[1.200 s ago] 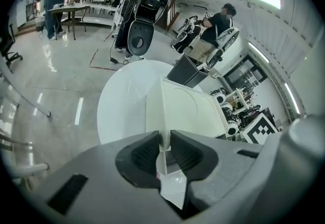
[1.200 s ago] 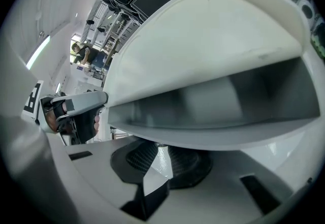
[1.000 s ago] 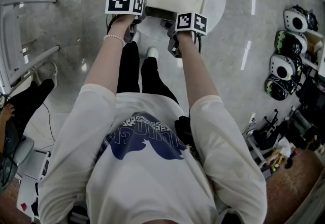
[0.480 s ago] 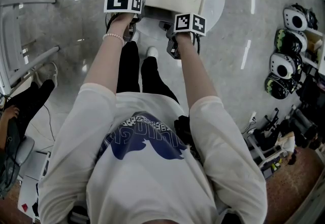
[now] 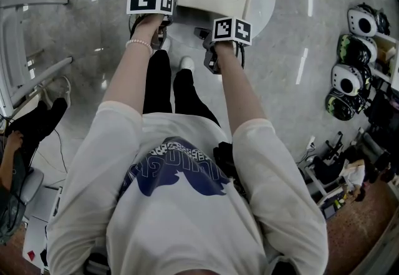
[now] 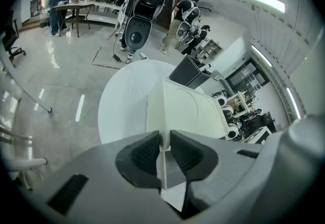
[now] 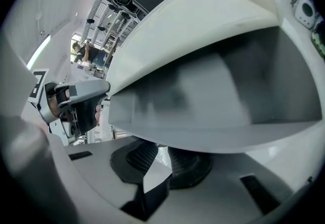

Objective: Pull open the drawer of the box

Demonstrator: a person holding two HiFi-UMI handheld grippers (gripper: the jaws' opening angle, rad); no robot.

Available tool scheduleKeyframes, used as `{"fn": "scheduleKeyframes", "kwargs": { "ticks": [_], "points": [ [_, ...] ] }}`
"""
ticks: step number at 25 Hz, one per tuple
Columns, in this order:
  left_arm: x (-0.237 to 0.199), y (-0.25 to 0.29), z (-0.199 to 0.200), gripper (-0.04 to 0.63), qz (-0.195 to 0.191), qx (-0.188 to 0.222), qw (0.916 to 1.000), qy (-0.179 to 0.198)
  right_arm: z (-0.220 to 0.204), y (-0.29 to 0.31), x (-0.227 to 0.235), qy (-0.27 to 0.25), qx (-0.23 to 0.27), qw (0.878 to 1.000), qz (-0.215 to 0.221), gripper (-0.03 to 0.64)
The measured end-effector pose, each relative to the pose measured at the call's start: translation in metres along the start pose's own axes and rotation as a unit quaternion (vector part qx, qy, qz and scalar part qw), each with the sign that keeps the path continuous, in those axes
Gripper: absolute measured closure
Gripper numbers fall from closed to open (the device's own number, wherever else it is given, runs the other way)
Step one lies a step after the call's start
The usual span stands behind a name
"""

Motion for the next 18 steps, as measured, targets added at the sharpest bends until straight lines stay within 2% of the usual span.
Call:
{"fn": "scheduleKeyframes", "kwargs": {
  "ticks": [18],
  "points": [
    [-0.0013, 0.0032, -0.0011, 0.522, 0.001, 0.002, 0.9999, -0.012, -0.0007, 0.0015, 0.0025, 0.006, 0.007, 1.0, -0.006, 0.563]
  ]
}}
Point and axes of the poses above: the fingertips, and each gripper's own axes: y forward along the fingers, x to its right, z out of its top, the point moved 5 cm from there along -y, backward along the fingers, and after that the axes turned 5 degrees about y, right-handed, at the moved point
